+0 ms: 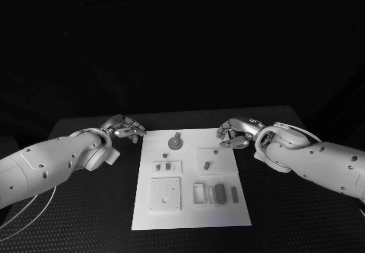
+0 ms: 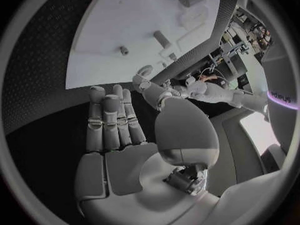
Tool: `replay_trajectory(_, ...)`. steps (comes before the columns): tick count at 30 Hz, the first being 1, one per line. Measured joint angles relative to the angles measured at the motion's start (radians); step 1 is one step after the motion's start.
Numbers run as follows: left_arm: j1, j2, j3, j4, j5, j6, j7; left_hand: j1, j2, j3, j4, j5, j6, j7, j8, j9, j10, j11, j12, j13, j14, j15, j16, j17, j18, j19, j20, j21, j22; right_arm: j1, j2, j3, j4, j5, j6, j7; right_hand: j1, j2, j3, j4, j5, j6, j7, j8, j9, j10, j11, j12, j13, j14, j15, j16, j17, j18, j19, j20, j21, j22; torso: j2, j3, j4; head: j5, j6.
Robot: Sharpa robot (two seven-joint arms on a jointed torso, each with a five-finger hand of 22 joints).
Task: Assemble the parts on the task board
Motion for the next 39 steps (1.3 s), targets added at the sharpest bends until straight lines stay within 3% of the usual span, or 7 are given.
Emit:
replay_trajectory(5,0.000,0.000,0.000,0.015,0.094,0.013,0.041,-0.005,0.005,-0.017,-0.010,0.000,0.000,0.000,0.007,0.000,0.000,0.000,0.000,-0.008,0.007,0.015,-0.076,-0.013,0.008,-0.003,0.011,-0.051,-0.050,-0.007,0.004,-0.022,-0.004,-0.099,0.016,-0.009,0.004,-0.004,0.000,0.000,0.000,0.012,-0.006,0.006,-0.003,0.036,-0.012,-0.035,-0.027,0.013,-0.002,-0.001,0.003,-0.008,0.012,-0.009,0.000,0.003,0.000,-0.0002,0.0004,0.006,0.000)
replay_trajectory(16,0.000,0.004,0.000,0.023,0.155,0.025,0.078,-0.009,0.009,-0.019,-0.007,0.000,0.000,0.000,0.007,0.000,0.000,0.000,0.000,-0.009,0.007,0.015,-0.088,-0.012,0.009,-0.001,0.013,-0.056,-0.058,-0.019,0.056,-0.053,-0.039,-0.215,0.020,-0.041,0.008,-0.008,0.000,0.000,0.000,0.014,-0.008,0.006,-0.007,0.045,-0.018,-0.057,-0.042,0.017,-0.006,-0.002,0.005,-0.008,0.014,-0.007,0.000,0.003,0.002,-0.0005,0.0012,0.014,-0.002)
replay_trajectory(29,0.000,0.004,0.000,0.026,0.181,0.029,0.092,-0.009,0.009,-0.025,-0.008,0.000,0.000,0.000,0.007,-0.001,0.000,0.000,0.000,-0.011,0.011,0.018,-0.099,-0.009,0.008,0.001,0.014,-0.066,-0.063,-0.024,0.092,-0.058,-0.082,-0.253,0.016,-0.063,0.012,-0.012,0.000,0.000,0.000,0.016,-0.010,0.006,-0.013,0.049,-0.020,-0.074,-0.051,0.017,-0.005,-0.002,0.007,-0.008,0.021,-0.007,0.000,0.003,0.003,-0.0018,0.0026,0.030,-0.012)
replay_trajectory(39,0.000,0.005,0.000,0.028,0.188,0.030,0.093,-0.009,0.009,-0.030,-0.008,0.000,-0.004,0.003,0.011,-0.002,-0.003,0.003,0.000,-0.012,0.011,0.018,-0.099,-0.007,0.002,0.001,0.014,-0.066,-0.065,-0.022,0.102,-0.064,-0.085,-0.263,0.013,-0.067,0.019,-0.004,-0.003,0.003,0.000,0.018,-0.004,0.008,-0.014,0.054,-0.019,-0.080,-0.058,0.022,-0.007,-0.002,0.011,-0.008,0.021,-0.007,0.000,0.006,0.002,-0.0021,0.0017,0.049,-0.022)
